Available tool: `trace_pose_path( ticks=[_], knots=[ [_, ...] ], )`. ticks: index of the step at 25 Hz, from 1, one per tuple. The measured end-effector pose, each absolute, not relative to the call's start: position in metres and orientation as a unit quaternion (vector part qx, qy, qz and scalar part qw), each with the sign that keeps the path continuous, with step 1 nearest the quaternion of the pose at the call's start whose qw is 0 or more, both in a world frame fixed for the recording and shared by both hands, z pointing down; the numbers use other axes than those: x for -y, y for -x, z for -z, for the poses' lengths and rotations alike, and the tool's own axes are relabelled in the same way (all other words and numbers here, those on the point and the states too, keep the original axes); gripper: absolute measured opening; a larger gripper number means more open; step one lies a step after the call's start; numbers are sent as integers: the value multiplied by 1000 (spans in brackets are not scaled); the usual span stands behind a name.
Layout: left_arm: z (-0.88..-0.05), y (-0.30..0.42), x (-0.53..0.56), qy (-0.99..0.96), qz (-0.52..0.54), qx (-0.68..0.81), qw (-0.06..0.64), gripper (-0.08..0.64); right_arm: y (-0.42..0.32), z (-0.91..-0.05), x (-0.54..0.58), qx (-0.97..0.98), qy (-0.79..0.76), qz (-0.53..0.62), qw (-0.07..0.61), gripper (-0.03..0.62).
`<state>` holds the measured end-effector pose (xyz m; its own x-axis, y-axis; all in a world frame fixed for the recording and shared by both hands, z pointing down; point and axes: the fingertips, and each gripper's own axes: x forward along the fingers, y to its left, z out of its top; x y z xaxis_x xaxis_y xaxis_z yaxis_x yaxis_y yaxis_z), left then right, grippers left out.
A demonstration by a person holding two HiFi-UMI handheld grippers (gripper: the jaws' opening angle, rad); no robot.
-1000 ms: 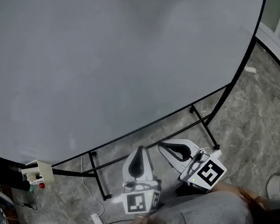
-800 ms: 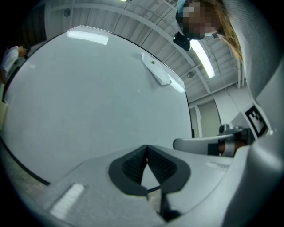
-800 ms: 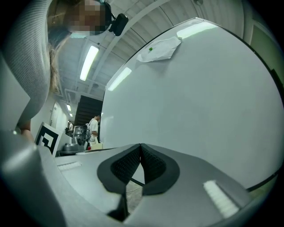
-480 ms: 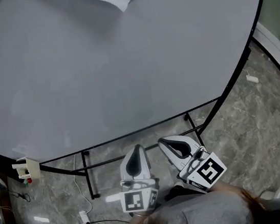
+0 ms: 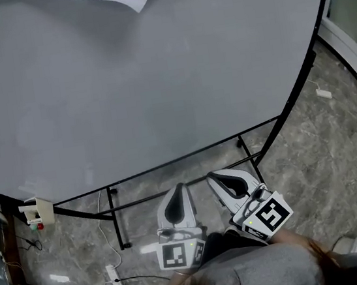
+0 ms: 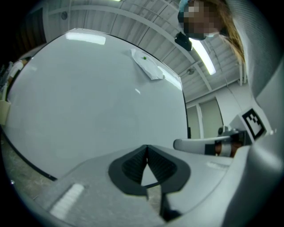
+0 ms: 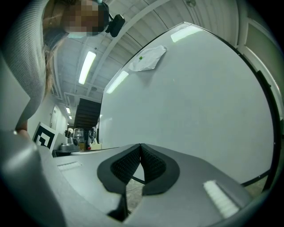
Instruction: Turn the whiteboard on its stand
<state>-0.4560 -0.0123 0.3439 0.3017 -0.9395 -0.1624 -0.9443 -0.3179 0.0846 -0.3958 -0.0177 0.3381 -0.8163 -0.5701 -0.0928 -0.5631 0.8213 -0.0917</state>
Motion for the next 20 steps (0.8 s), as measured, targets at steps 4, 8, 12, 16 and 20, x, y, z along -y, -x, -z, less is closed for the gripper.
trace_pose_path(
  ticks=[4,8,12,16,20],
  knots=[
    [-350,452,9,816,-80,-573,-3,-5,399,-339,8,-951,301,30,59,-5],
    [-351,454,5,826,-76,-558,-6,-6,407,-336,1,-948,309,32,62,-5],
    [-348,461,5,836,-85,-543,-2,-5,412,-338,-1,-942,331,29,57,-5],
    [-349,460,6,848,-82,-524,-11,-5,409,-341,-2,-930,360,31,65,-5],
    [-348,452,11,855,-82,-513,-10,-5,401,-335,1,-927,365,24,81,-5]
  ],
)
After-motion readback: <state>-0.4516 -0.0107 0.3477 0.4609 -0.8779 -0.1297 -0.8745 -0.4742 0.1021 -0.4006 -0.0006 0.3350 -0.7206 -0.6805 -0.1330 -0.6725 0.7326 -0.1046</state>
